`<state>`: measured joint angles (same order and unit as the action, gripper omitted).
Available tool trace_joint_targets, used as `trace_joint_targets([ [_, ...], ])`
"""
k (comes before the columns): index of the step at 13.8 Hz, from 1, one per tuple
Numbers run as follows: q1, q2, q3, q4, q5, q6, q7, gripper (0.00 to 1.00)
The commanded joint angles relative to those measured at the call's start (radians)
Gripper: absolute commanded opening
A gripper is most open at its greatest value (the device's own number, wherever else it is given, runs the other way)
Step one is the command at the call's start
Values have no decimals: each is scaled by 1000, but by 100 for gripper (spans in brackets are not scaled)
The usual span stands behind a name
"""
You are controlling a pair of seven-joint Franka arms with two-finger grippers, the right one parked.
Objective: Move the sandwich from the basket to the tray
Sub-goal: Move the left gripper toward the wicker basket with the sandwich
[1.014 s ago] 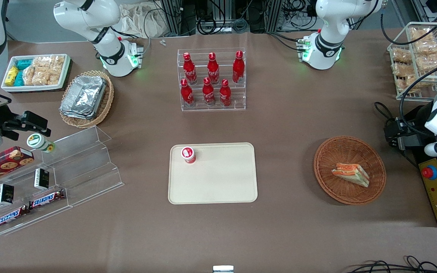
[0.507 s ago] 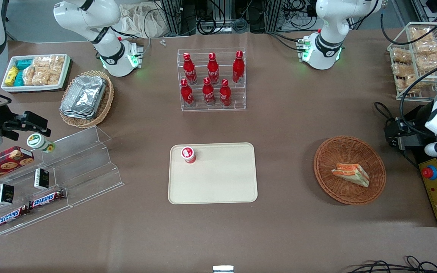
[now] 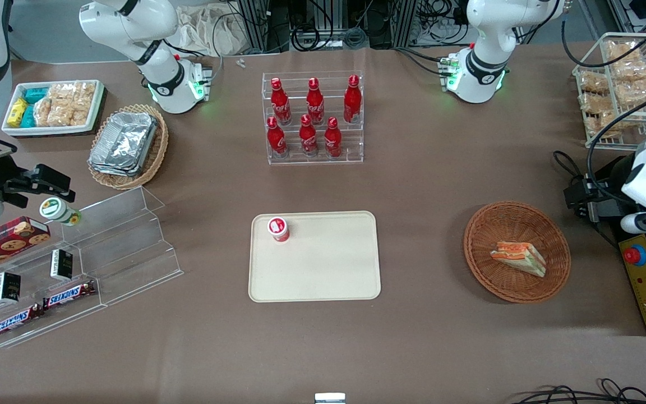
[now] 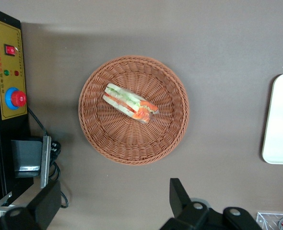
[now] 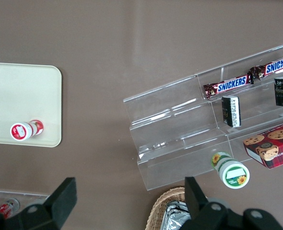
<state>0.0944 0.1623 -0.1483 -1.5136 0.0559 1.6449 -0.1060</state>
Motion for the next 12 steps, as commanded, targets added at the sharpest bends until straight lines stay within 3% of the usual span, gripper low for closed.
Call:
trace_joint_targets([
  [1,-2,-21,6,-65,9,38,12,100],
  [4,10,-24,9,-121,9,77,11,100],
  [9,47,-70,10,-354,5,308,-12,100],
  [12,68,-21,9,-369,7,375,-154,99],
])
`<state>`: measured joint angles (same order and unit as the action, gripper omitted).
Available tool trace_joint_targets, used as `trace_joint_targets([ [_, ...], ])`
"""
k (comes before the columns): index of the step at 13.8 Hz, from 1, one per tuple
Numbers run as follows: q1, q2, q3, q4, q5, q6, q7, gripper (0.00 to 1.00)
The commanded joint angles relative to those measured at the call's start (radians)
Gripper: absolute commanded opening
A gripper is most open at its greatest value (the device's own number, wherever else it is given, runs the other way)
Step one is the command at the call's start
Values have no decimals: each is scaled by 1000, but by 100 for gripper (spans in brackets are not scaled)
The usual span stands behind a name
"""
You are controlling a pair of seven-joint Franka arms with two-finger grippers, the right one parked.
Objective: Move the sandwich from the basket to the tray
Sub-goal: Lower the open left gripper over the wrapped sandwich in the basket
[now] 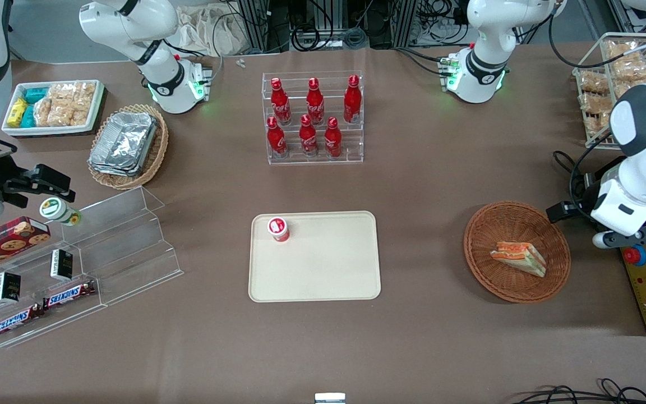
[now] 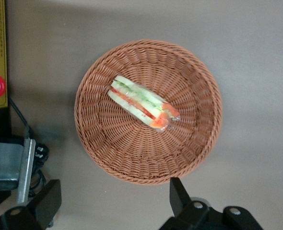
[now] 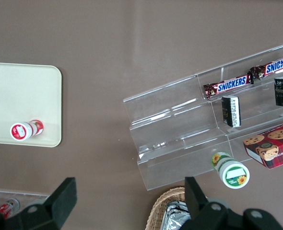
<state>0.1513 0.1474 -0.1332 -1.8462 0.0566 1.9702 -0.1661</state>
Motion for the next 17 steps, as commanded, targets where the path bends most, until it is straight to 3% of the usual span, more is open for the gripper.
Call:
trace_joint_targets([
  [1,10,13,-6,-36,8,61,-196,99],
  [9,5,187,-13,-13,8,116,-816,99],
  [17,11,259,-13,-21,0,297,-1030,99],
])
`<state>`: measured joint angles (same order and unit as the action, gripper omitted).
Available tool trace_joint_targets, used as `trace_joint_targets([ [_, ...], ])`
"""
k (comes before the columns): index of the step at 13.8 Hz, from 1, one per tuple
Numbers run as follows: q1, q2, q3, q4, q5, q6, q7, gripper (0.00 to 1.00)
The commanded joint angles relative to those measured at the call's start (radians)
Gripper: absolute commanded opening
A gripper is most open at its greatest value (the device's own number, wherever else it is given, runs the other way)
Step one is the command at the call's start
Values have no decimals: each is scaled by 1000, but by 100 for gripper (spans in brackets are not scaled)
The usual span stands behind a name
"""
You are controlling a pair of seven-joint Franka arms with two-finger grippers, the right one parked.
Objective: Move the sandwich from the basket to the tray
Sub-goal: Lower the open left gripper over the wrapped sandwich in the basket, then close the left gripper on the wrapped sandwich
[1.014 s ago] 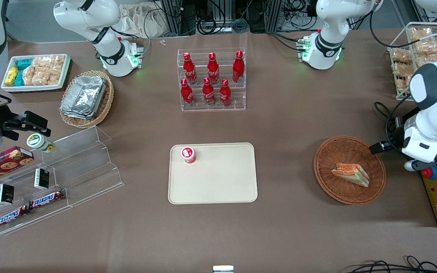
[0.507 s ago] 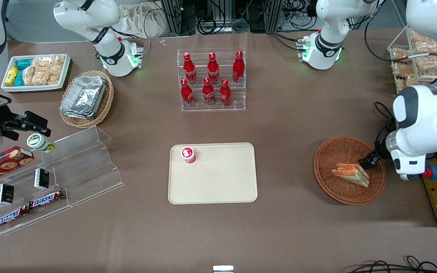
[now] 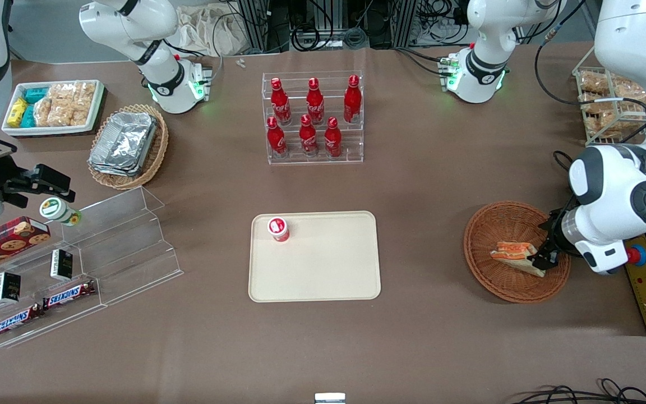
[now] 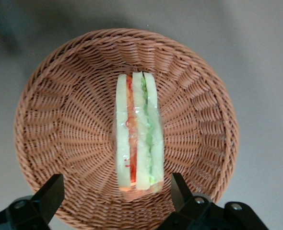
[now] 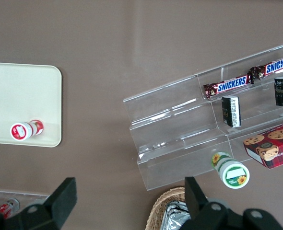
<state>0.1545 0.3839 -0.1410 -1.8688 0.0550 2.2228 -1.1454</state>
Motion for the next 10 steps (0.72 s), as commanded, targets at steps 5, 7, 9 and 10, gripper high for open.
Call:
trace_joint_targets([
  [5,8,43,-5,-42,11,93,-50,99],
  [7,8,62,-5,-38,11,109,-50,99],
  [9,5,66,-5,-38,12,120,-54,91],
  [10,5,64,-5,-36,12,120,-56,80],
])
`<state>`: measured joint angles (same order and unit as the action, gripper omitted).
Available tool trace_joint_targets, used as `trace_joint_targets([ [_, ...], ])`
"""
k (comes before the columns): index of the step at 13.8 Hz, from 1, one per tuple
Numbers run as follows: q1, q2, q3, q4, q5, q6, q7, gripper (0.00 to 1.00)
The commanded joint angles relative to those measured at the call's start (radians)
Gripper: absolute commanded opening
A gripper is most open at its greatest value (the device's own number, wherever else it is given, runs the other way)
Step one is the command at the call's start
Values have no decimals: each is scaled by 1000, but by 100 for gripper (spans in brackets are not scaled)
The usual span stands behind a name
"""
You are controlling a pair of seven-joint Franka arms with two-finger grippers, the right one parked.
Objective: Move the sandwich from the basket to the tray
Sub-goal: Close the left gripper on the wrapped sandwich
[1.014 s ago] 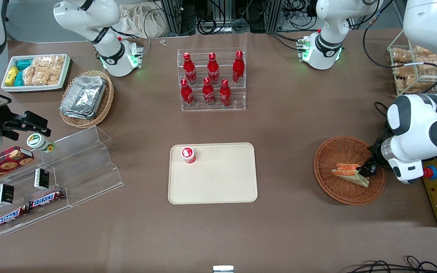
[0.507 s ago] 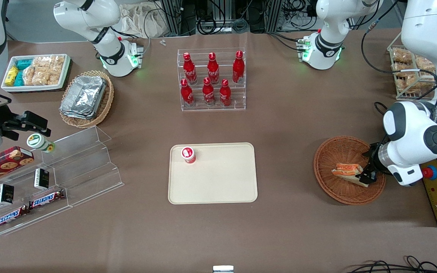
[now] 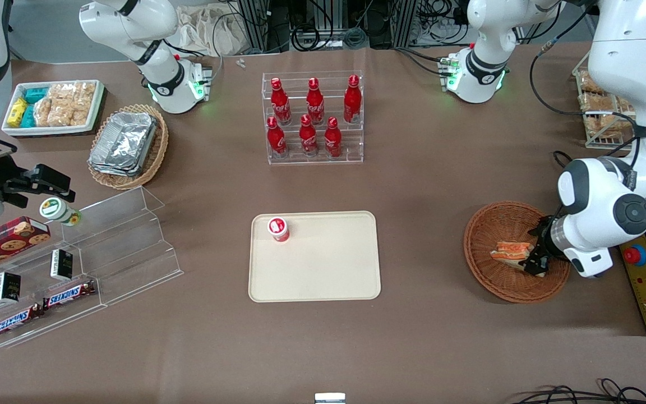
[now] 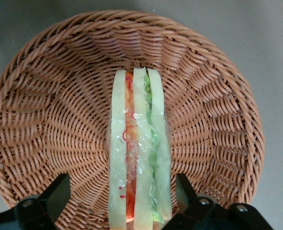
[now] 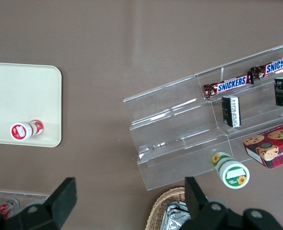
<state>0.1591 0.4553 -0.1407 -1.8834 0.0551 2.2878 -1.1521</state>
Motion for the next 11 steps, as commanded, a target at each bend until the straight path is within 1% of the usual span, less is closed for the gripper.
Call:
trace_joint_targets([
  [1,-1,-7,-4,-19,11,55,-55,67],
  [3,0,-15,-4,-19,12,52,-66,41],
  [4,0,-21,-4,-17,12,44,-78,30],
  [6,-3,-52,-5,-8,11,15,-118,10],
  [7,-7,-72,-7,13,11,-31,-121,2],
  [9,-21,-98,-11,100,9,-187,-121,0],
  [11,-21,-96,-42,254,6,-394,-106,0],
])
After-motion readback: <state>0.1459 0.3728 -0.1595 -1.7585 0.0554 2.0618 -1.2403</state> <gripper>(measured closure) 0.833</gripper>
